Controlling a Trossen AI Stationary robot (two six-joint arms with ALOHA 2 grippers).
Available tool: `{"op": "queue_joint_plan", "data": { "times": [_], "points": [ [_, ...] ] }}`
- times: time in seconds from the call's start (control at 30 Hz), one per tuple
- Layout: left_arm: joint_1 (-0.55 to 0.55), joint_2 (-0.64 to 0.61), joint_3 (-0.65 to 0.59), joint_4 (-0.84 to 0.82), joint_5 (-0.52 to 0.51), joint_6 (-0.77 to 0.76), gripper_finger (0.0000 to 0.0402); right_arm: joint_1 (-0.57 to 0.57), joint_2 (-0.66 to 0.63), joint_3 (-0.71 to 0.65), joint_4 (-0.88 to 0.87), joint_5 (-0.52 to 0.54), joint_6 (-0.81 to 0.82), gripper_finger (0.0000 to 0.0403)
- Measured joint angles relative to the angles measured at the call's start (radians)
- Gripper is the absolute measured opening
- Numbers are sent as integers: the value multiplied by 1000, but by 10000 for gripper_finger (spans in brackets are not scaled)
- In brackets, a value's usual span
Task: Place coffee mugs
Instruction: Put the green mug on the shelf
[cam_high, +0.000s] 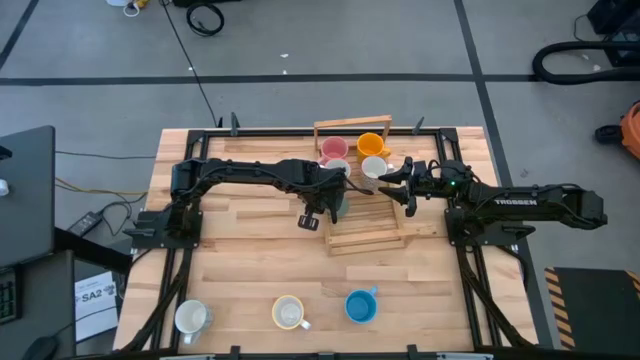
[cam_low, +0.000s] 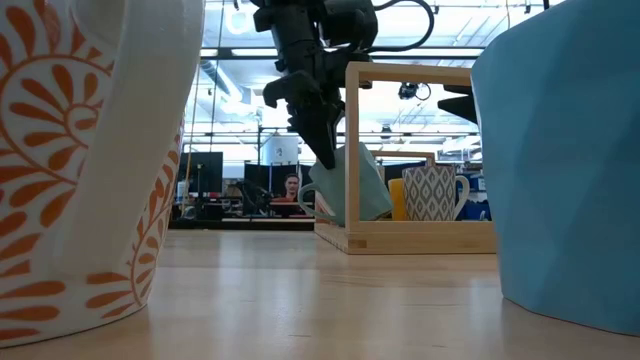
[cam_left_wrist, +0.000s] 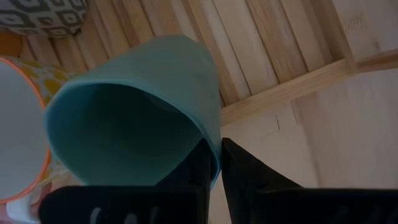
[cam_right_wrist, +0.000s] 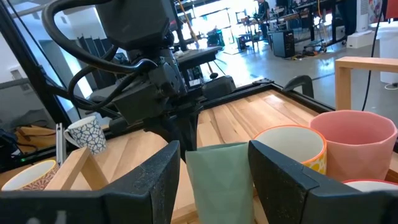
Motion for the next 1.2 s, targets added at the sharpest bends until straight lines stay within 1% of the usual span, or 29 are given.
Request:
{"op": "queue_joint_plan", "data": {
  "times": [0.23,0.53,0.7,1.0,1.2],
  "points": [
    [0,0,0,0,0,0,37,0,0,0,0,0,0,196],
    [1,-2,0,22,-4,0,80,0,0,0,0,0,0,196],
    [0,-2,0,46,-1,0,96,0,0,0,0,0,0,196],
    [0,-2,0,81,2,-1,98,0,0,0,0,0,-25,196],
    [0,-2,0,143,0,-1,98,0,0,0,0,0,-26,196]
  ]
}}
